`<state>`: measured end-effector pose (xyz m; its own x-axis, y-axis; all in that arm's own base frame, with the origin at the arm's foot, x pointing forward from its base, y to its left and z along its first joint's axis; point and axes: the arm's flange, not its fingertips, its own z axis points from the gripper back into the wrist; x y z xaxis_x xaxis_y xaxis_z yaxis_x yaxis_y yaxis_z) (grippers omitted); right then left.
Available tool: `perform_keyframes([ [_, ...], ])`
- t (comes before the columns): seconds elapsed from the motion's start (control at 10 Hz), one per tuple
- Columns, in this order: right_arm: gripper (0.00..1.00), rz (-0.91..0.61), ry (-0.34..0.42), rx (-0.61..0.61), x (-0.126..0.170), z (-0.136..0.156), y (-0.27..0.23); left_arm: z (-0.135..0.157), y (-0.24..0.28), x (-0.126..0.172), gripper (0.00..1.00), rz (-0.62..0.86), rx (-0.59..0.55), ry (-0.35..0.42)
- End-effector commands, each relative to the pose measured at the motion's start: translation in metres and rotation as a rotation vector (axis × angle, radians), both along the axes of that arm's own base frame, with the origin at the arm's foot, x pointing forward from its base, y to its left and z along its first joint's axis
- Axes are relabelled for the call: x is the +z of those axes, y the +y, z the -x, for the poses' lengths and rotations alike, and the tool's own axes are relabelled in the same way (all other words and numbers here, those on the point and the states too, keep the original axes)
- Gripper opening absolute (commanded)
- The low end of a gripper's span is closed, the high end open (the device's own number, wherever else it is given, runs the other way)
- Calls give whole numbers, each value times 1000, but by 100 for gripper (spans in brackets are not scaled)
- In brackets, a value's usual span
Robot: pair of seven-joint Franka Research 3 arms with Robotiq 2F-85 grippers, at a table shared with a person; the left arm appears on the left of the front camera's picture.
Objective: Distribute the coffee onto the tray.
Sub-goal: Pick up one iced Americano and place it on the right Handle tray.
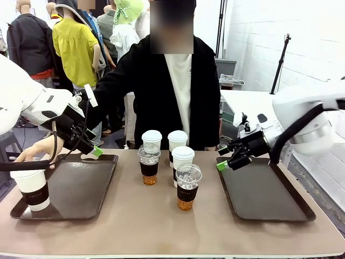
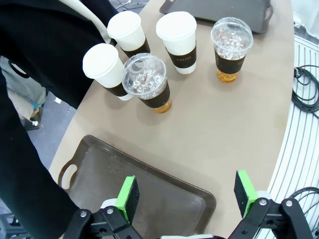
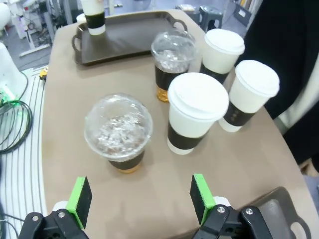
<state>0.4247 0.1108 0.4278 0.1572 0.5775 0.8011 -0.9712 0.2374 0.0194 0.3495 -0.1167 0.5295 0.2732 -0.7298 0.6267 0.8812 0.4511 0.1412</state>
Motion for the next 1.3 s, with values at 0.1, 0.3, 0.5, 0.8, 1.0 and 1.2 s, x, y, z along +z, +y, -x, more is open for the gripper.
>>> perform_keyframes([
  [0.1, 100, -48, -56, -6, -30, -15, -3, -1, 3, -1, 100, 7, -20, 2],
  [0.3, 100, -153, -72, 55, -56, -5, -3, -1, 3, -1, 100, 7, -20, 2],
  [0.5, 100, -218, -47, 83, -78, -2, -9, -1, 3, -1, 100, 7, -20, 2],
  [0.8, 100, -259, -28, 127, -101, -3, -13, -1, 3, -1, 100, 7, -20, 2],
  [1.0, 100, -303, -48, 143, -117, -5, -13, -1, 3, -1, 100, 7, -20, 2],
  [1.2, 100, -331, -55, 141, -127, -5, -13, -1, 3, -1, 100, 7, -20, 2],
])
